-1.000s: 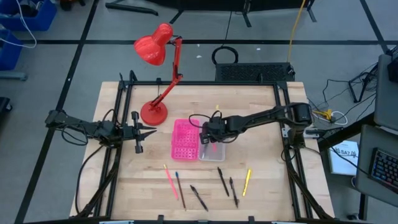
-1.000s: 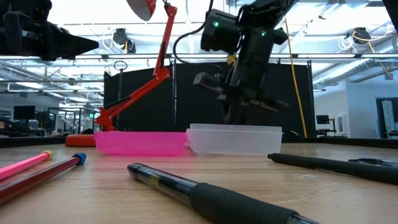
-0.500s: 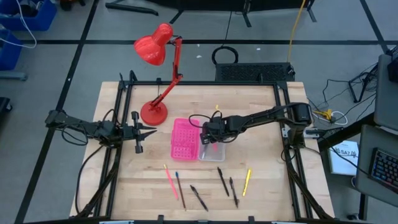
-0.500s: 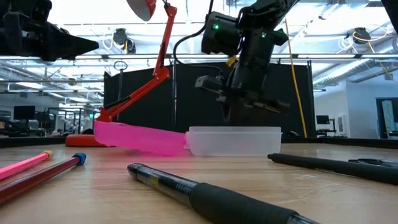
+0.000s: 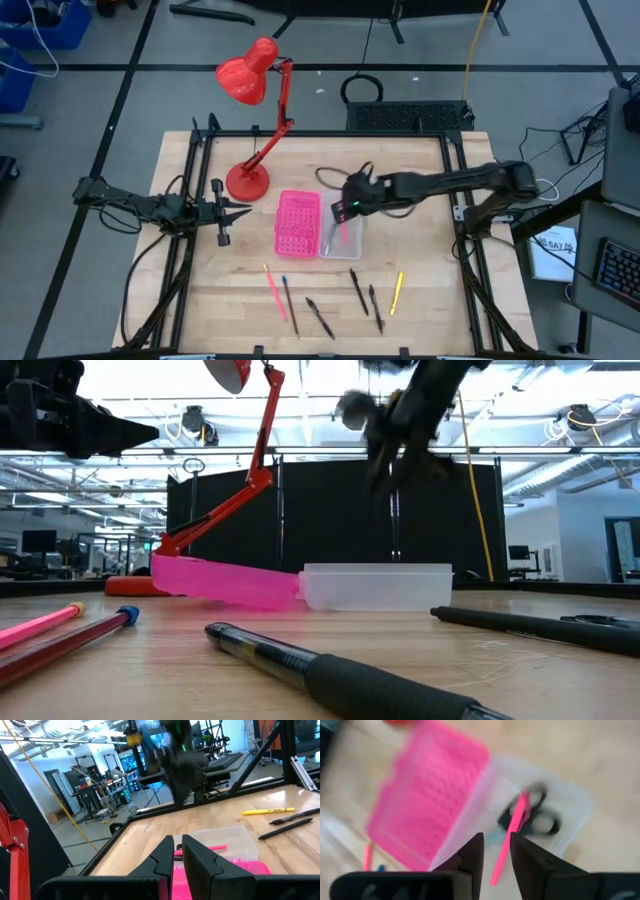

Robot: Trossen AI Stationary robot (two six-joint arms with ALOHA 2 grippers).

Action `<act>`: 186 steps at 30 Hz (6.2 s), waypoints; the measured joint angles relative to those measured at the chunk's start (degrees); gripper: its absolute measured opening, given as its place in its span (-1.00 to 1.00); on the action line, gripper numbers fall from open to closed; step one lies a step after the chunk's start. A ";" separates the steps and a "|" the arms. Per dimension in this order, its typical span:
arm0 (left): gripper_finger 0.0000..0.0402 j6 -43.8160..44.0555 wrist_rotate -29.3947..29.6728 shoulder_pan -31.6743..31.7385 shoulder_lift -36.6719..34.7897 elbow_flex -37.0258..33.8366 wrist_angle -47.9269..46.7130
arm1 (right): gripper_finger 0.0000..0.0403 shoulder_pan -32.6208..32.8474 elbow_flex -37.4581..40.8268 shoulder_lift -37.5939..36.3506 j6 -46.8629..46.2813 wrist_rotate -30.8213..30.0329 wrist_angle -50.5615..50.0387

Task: Pick & place school supplies into a supply box
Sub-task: Put the yellow pen into the supply box

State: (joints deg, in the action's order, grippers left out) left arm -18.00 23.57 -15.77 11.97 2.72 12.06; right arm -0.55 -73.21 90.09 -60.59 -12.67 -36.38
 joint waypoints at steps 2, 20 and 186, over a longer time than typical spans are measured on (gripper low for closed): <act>-0.77 -0.16 -0.02 0.00 0.00 0.00 -0.01 | -0.61 0.77 -0.02 -4.43 4.13 -4.60 -1.20; -0.77 1.66 0.00 0.00 0.00 0.00 -2.84 | -0.98 14.84 19.51 -23.70 -18.34 -13.39 -11.30; -0.77 18.27 4.96 0.00 0.00 -0.04 -13.65 | -0.71 2.59 -8.37 25.02 142.87 6.76 6.32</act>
State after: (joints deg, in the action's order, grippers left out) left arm 0.27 28.53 -15.77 11.97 2.68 -1.58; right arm 2.04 -81.58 115.11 82.28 -5.91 -30.06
